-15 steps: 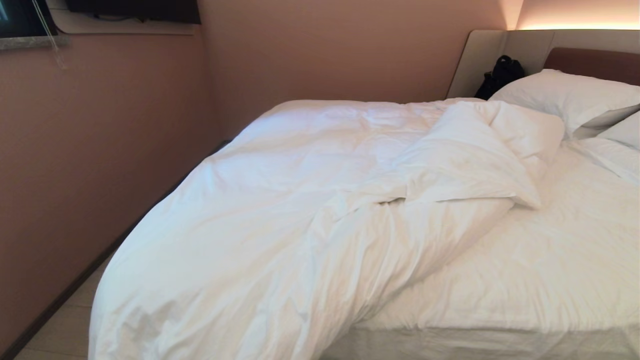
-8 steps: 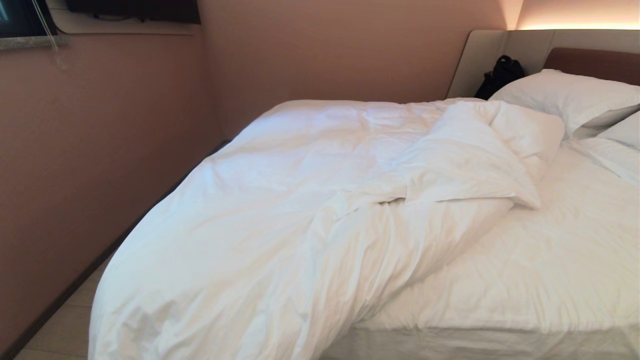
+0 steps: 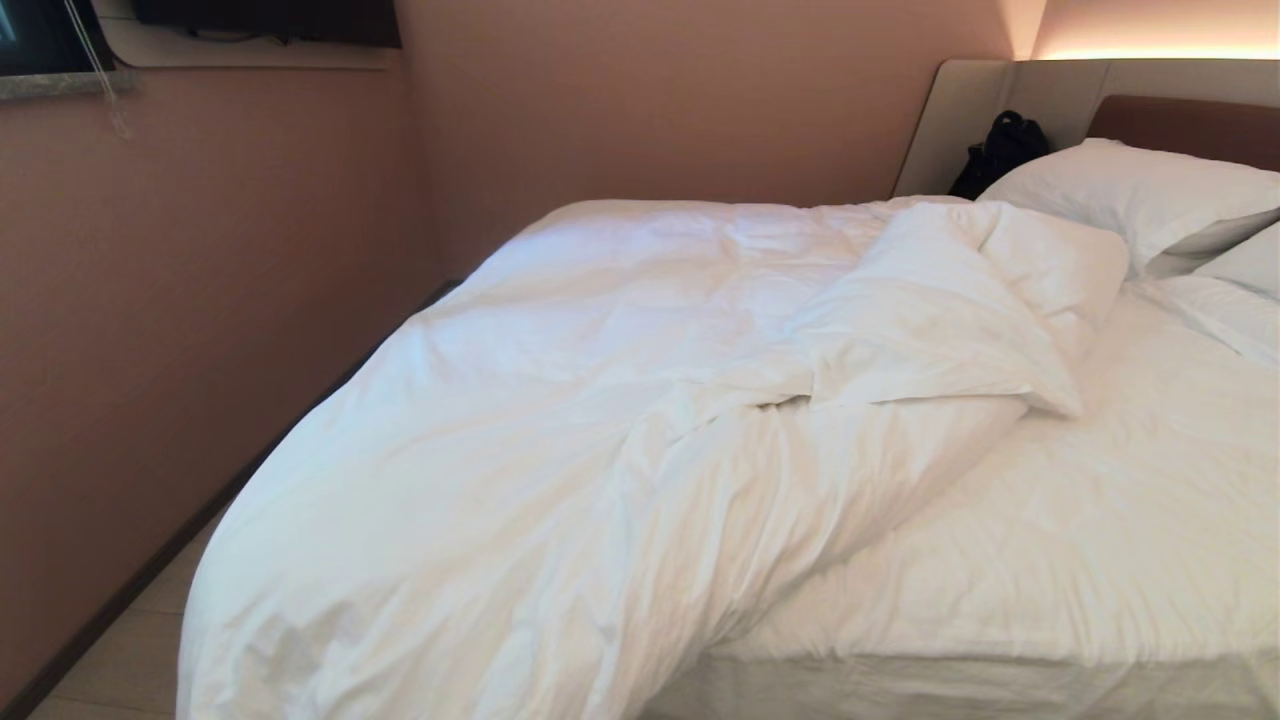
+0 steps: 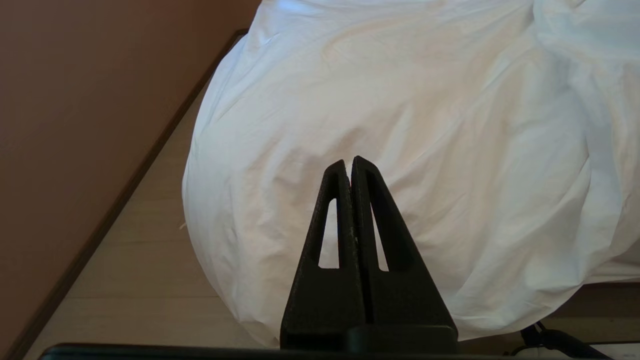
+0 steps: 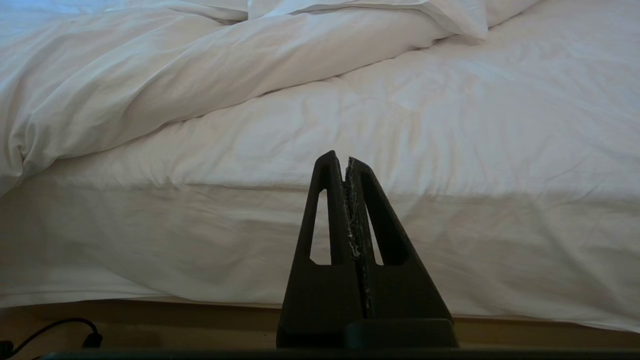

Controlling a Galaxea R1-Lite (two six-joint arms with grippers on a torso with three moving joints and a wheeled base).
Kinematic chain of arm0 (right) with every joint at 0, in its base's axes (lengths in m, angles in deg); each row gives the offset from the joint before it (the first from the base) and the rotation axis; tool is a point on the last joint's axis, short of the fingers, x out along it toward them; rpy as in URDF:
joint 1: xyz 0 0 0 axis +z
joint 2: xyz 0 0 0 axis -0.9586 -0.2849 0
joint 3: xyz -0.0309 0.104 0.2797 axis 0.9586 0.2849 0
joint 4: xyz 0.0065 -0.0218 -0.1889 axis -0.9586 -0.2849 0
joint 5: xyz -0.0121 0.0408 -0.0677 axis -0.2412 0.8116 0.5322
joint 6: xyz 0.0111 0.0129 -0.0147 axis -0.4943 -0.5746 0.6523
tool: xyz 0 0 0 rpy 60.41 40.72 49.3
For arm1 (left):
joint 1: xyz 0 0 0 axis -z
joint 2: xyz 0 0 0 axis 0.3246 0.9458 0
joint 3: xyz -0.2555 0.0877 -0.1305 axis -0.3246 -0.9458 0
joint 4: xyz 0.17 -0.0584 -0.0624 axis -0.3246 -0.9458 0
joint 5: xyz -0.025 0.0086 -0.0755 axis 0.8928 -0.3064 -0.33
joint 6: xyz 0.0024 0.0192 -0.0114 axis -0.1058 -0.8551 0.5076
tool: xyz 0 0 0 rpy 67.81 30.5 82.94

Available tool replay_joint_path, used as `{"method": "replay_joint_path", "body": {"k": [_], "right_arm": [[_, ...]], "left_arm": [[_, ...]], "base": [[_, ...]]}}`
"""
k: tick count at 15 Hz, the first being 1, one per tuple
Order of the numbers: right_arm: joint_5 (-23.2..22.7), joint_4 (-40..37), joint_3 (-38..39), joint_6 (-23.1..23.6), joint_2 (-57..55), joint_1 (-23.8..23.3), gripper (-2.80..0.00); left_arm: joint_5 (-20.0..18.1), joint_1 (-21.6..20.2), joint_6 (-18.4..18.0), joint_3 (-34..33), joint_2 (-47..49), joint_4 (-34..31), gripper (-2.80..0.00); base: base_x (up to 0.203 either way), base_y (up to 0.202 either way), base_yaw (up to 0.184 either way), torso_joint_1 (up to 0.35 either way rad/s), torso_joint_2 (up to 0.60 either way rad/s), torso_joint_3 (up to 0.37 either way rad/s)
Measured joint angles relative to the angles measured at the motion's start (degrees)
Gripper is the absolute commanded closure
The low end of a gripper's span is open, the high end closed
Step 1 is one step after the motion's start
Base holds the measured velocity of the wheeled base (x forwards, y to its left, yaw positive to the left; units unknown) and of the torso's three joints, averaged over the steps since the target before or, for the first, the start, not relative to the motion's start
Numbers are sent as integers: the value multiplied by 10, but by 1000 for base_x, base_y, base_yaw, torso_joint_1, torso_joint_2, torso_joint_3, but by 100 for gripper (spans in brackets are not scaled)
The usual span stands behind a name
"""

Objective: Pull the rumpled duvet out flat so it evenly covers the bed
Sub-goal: Hold the folded corner of the quilt

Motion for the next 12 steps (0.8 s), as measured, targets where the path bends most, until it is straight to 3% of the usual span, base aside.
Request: {"method": "replay_joint_path", "body": {"k": [12], "right_arm": [[0,0,0,0,0,0,0]], "left_arm": [[0,0,4,-1,0,1,0]], "base": [[0,0,0,0,0,0]]}}
